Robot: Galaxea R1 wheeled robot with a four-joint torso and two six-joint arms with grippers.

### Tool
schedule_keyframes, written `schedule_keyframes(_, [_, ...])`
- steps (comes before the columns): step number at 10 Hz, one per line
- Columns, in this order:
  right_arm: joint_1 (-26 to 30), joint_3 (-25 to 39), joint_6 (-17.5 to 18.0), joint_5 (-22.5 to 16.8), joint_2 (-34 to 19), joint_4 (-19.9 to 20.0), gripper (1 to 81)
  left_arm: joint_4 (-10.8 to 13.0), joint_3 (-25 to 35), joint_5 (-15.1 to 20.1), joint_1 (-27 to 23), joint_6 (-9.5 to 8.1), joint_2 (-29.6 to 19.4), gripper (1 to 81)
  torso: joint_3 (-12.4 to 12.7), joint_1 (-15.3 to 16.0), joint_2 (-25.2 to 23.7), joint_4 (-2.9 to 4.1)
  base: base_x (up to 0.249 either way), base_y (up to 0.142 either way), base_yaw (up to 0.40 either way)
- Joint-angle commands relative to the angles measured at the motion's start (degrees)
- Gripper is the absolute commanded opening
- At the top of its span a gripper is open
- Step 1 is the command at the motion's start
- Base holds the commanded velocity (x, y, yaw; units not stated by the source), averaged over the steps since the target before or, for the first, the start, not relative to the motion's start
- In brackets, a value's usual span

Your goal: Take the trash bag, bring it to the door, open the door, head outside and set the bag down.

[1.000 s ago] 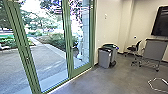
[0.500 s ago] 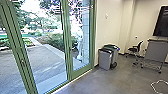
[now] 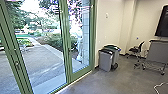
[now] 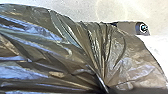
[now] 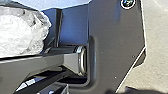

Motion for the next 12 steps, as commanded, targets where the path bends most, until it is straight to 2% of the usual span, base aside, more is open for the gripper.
schedule_keyframes(1, [2.6, 0.1, -0.1, -3.1, 0.3, -0.4, 81.1, 0.2, 0.1, 3.4, -4.2, 0.43, 0.0, 1.0, 0.0, 0.0, 0.0, 0.00, 0.191, 0.000, 0.000])
schedule_keyframes(12, [2.6, 0.1, -0.1, -3.1, 0.3, -0.5, 81.1, 0.2, 0.1, 3.4, -4.2, 0.51, 0.1, 1.0, 0.0, 0.0, 0.0, 0.00, 0.191, 0.000, 0.000])
